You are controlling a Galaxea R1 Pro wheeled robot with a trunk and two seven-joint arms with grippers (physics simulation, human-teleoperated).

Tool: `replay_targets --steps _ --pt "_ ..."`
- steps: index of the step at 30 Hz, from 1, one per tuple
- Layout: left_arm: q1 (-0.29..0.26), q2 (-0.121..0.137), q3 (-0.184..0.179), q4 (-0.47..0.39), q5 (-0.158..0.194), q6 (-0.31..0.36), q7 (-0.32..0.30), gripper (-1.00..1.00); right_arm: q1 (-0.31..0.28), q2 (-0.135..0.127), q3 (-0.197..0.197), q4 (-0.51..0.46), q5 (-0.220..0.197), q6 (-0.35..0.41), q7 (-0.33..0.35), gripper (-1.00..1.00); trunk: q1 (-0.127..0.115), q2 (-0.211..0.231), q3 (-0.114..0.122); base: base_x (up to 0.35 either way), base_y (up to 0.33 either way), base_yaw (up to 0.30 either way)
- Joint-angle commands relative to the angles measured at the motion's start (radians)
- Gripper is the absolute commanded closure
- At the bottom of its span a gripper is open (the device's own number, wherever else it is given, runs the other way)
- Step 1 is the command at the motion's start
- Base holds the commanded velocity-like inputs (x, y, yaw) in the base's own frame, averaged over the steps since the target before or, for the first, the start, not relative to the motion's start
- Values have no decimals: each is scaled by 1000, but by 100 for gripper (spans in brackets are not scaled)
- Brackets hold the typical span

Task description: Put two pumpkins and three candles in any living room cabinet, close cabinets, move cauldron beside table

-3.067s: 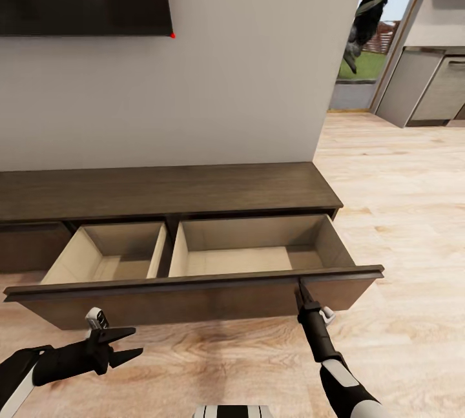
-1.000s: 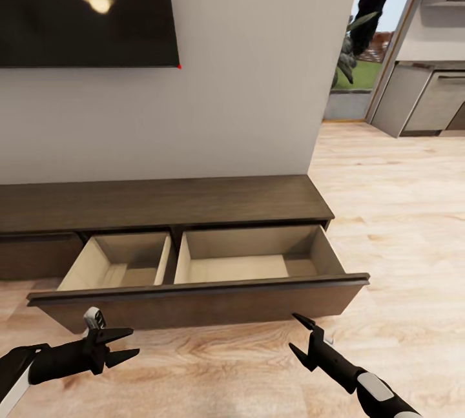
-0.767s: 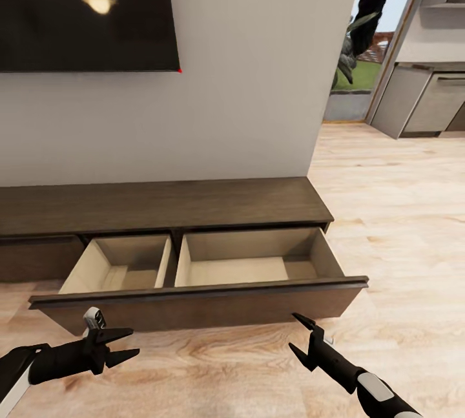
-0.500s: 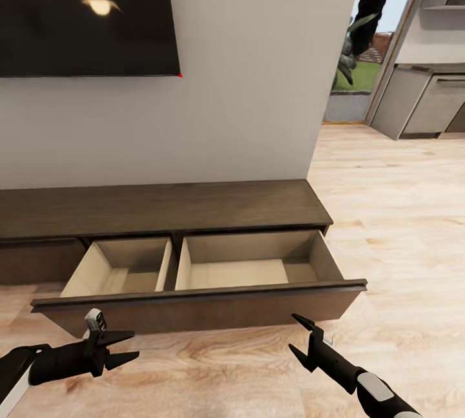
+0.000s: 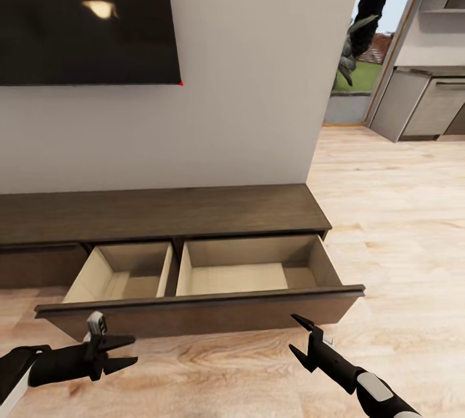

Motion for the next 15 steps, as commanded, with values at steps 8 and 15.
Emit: replay_targets --steps 8,15 --pt "0 -1 7 3 -135 0 0 -100 1 3 1 13 0 -95 -29 -100 -31 56 25 0 0 0" --pt "0 -1 11 9 -185 -1 109 -100 23 5 2 109 117 -268 -37 -100 -58 105 47 0 0 0"
